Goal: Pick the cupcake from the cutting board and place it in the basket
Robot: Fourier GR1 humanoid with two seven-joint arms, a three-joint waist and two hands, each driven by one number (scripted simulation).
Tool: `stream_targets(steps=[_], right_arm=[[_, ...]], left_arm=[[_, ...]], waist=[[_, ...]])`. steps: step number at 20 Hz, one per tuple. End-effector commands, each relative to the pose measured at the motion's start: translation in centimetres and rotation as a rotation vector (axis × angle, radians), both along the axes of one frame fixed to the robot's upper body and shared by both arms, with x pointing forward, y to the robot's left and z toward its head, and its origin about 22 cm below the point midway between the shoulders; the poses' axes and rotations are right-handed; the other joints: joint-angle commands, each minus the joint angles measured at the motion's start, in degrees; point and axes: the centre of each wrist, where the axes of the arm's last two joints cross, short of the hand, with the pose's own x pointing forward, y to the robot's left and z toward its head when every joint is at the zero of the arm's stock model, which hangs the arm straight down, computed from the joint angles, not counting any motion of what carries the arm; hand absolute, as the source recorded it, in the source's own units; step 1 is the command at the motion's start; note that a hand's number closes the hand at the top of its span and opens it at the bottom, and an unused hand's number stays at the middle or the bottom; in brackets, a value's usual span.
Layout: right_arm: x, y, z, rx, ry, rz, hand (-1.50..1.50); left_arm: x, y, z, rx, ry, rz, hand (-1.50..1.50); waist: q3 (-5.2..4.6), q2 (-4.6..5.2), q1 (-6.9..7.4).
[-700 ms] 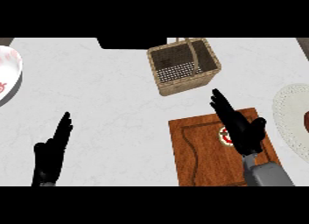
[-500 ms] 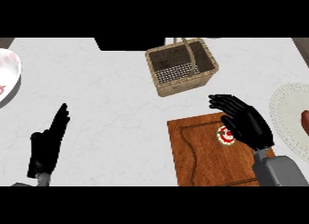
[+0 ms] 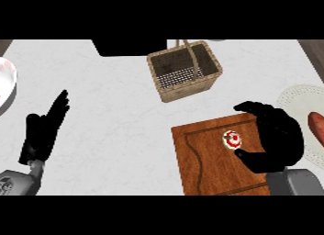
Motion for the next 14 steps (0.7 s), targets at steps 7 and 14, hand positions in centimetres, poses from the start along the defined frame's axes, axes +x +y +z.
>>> stream_targets(steps=[7, 14], right_arm=[[-2.0, -11.0, 7.2, -0.730, -0.007, -0.478, -1.50], [-4.2, -14.4, 12.2, -1.194, 0.129, -0.166, -1.50]], left_arm=[[1.3, 0.8, 1.5, 0.010, 0.004, -0.001, 0.00], [2.4, -0.6, 2.6, -0.001, -0.004, -0.017, 0.00]], waist=[[-0.55, -0.33, -1.00], [-0.32, -0.25, -0.18]])
